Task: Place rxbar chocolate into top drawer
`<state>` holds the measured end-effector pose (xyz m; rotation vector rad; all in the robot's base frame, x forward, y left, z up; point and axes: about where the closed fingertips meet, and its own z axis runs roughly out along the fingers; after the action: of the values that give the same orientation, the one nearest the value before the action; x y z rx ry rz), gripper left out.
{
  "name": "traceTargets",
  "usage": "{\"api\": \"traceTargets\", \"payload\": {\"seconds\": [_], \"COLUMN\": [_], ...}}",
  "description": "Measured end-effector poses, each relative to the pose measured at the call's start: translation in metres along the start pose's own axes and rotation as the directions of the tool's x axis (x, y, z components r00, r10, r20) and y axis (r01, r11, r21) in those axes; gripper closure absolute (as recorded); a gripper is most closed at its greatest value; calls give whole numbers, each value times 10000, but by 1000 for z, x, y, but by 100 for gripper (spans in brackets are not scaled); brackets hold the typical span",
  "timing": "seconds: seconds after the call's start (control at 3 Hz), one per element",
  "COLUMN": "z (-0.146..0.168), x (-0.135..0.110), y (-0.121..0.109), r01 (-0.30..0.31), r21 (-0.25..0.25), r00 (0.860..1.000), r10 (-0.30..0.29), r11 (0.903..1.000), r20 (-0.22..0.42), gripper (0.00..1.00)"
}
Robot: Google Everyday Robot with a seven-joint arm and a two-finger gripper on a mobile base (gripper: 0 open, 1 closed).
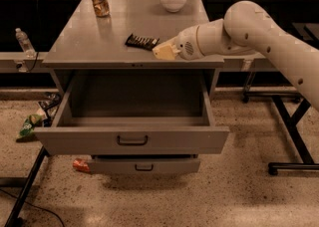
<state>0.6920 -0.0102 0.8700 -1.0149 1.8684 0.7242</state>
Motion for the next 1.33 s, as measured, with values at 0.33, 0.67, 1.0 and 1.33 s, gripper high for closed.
{"api": "traceTargets", "payload": {"seconds": [0.33, 0.67, 1.0, 1.33], "z": [27, 41, 59, 80], "x": [-6, -14, -28, -40], "y": [-28, -46, -61, -69], "r01": [53, 128, 207, 569], "r21": [-295, -322, -298, -271], "r00": [9987, 9971, 9944, 9922], "r10": [-38, -104, -175, -535], "r11": [9996, 9994, 9993, 9980], "r20": [513, 747, 1043, 1126], "gripper": [19, 0, 0, 0]}}
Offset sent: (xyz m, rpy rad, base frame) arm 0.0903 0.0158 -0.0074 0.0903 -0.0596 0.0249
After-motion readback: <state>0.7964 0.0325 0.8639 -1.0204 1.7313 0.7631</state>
